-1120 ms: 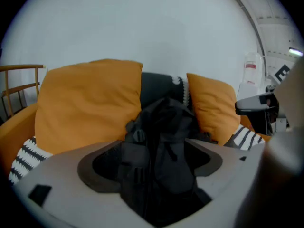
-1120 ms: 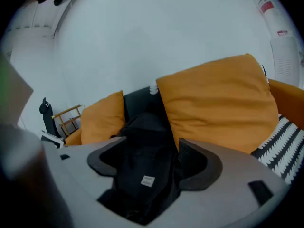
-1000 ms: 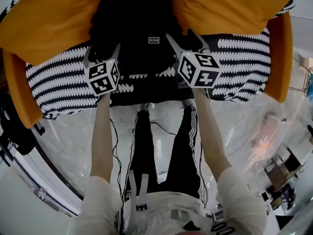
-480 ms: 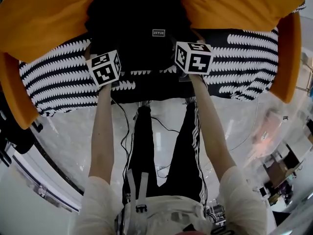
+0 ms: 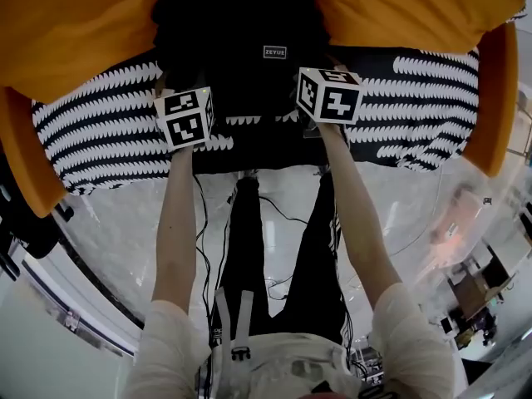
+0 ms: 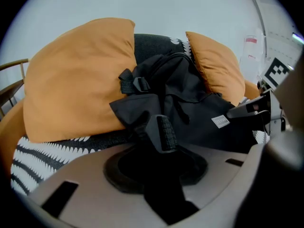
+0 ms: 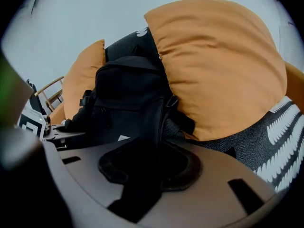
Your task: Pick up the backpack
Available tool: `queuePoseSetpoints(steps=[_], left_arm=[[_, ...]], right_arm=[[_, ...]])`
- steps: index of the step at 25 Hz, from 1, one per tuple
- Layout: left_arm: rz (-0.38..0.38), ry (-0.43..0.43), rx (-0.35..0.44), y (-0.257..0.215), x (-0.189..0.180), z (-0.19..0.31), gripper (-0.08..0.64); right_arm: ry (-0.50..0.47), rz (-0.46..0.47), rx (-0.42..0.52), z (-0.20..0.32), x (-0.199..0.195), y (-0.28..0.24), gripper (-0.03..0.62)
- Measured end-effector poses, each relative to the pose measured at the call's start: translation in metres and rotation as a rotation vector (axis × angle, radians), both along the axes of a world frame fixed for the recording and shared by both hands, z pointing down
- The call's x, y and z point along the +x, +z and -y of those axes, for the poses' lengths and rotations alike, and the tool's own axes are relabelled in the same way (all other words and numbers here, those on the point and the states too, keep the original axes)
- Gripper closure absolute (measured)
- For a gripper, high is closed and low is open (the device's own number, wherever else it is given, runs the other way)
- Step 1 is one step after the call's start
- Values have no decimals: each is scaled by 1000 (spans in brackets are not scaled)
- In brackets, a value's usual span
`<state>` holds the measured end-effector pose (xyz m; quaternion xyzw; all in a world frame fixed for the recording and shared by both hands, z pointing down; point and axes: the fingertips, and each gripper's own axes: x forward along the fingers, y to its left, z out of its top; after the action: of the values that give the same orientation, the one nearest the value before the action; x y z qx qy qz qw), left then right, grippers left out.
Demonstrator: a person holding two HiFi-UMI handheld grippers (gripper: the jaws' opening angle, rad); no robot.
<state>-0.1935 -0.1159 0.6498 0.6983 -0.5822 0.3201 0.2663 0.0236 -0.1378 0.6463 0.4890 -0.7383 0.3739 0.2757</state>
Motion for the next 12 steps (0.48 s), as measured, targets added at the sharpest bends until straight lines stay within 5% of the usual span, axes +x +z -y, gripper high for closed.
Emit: queuePoseSetpoints(steps=[12], left_arm=[[6, 18, 87, -63, 1, -9, 512]], right_arm=[[-28, -80, 78, -3, -5, -49, 534]])
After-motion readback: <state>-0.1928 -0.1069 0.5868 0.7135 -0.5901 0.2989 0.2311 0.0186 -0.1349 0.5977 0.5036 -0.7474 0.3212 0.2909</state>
